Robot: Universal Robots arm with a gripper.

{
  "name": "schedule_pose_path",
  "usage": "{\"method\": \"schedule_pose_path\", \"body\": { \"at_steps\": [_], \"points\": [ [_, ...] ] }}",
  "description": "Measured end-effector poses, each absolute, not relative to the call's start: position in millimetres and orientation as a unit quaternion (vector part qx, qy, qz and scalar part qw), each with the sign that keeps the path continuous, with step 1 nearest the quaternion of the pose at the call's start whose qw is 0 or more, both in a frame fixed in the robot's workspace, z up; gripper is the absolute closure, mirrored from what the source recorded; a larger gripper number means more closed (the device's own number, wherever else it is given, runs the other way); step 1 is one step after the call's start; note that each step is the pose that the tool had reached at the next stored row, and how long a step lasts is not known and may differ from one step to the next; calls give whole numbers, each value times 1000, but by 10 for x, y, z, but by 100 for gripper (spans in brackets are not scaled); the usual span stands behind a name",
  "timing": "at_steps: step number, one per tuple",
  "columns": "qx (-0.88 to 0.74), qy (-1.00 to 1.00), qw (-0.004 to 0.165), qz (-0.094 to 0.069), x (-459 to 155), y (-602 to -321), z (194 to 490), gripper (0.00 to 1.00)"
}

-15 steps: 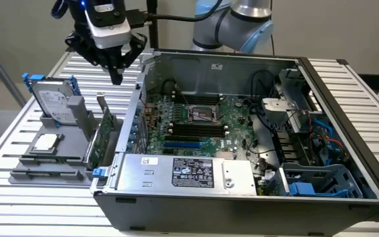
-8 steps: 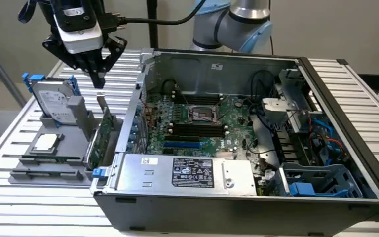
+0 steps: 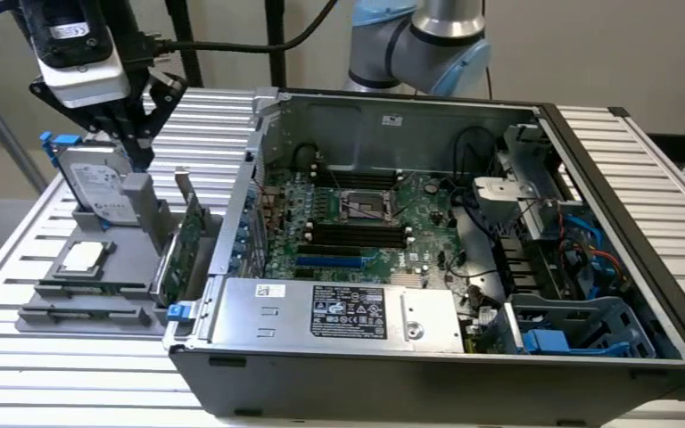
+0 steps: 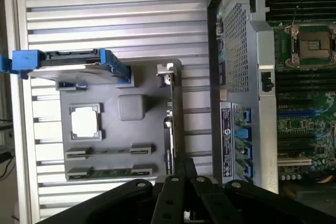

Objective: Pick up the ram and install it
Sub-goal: 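Reach for the ram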

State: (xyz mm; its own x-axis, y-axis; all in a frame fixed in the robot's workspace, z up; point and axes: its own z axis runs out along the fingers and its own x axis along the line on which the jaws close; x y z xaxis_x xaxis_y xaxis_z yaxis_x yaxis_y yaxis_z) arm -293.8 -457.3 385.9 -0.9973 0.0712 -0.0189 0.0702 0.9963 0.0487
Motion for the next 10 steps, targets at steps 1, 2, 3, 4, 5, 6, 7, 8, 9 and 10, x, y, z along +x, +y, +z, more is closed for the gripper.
{"method": "schedule_pose_path", "body": {
  "at_steps": [1, 2, 3, 4, 5, 6, 7, 8, 9, 10],
  "points": [
    [35, 999, 10, 24, -2981, -4584, 3855, 100],
    [35, 999, 10, 24, -3023, -4595, 3850, 100],
    [35, 999, 10, 24, -3065, -4605, 3845, 100],
    [35, 999, 10, 24, -3110, -4616, 3840, 100],
    [35, 999, 10, 24, -3154, -4626, 3834, 100],
    [35, 999, 10, 24, -3197, -4635, 3828, 100],
    [35, 999, 10, 24, -3238, -4645, 3822, 100],
    [35, 999, 10, 24, -3280, -4654, 3817, 100],
    [35, 999, 10, 24, -3322, -4663, 3811, 100],
    [35, 999, 10, 23, -3365, -4672, 3804, 100]
  ]
}}
